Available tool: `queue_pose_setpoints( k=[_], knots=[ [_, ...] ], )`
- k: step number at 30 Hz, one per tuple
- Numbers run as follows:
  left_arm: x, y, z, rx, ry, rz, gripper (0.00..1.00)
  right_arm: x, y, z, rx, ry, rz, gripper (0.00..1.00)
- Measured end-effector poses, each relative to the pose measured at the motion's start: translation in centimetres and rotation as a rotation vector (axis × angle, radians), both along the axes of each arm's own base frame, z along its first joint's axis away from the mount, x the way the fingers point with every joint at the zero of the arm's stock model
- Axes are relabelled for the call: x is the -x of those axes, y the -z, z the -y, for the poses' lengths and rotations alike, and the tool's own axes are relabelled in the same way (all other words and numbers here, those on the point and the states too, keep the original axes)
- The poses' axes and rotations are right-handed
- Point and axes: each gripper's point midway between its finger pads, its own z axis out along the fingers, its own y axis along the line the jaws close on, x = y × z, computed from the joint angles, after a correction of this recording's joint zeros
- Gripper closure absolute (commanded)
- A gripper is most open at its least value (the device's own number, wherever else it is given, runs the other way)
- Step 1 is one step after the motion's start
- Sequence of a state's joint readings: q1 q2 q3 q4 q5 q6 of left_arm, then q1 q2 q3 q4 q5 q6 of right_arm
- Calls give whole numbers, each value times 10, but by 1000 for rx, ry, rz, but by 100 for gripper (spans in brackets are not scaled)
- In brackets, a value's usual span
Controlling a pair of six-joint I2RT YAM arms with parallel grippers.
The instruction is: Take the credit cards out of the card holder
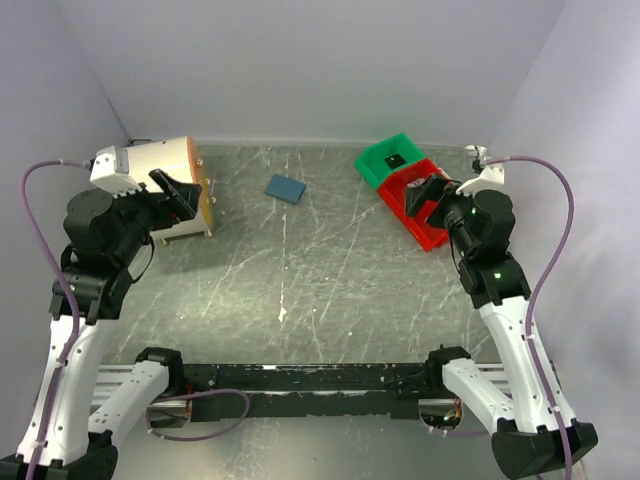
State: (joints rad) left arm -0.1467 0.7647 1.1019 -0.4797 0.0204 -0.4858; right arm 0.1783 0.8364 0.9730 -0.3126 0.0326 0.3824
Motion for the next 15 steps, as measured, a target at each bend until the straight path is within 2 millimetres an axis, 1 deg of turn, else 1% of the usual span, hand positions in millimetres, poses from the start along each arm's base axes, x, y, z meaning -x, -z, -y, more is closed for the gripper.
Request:
queue_pose_setpoints(
  k=[2,4,6,9,12,13,15],
  knots=[
    [-4,-2,8,2,43,-9,1,-1,-6,-2,-11,-6,2,0],
    [-10,1,18,5,97,-33,1,-3,-11,-4,-34,-7,6,0],
    [-15,8,31,14,166,-66,1,-2,-11,-8,-53,-22,1,0],
    [-22,26,51,40,272,-132,1,1,-8,-20,-71,-90,-6,0],
    [-25,42,73,85,378,-188,1,6,9,-29,-103,-137,-32,0],
    [-24,47,81,94,406,-208,1,7,19,-31,-117,-141,-49,0],
    [-23,61,101,92,465,-256,1,11,38,-32,-150,-133,-94,0]
  ],
)
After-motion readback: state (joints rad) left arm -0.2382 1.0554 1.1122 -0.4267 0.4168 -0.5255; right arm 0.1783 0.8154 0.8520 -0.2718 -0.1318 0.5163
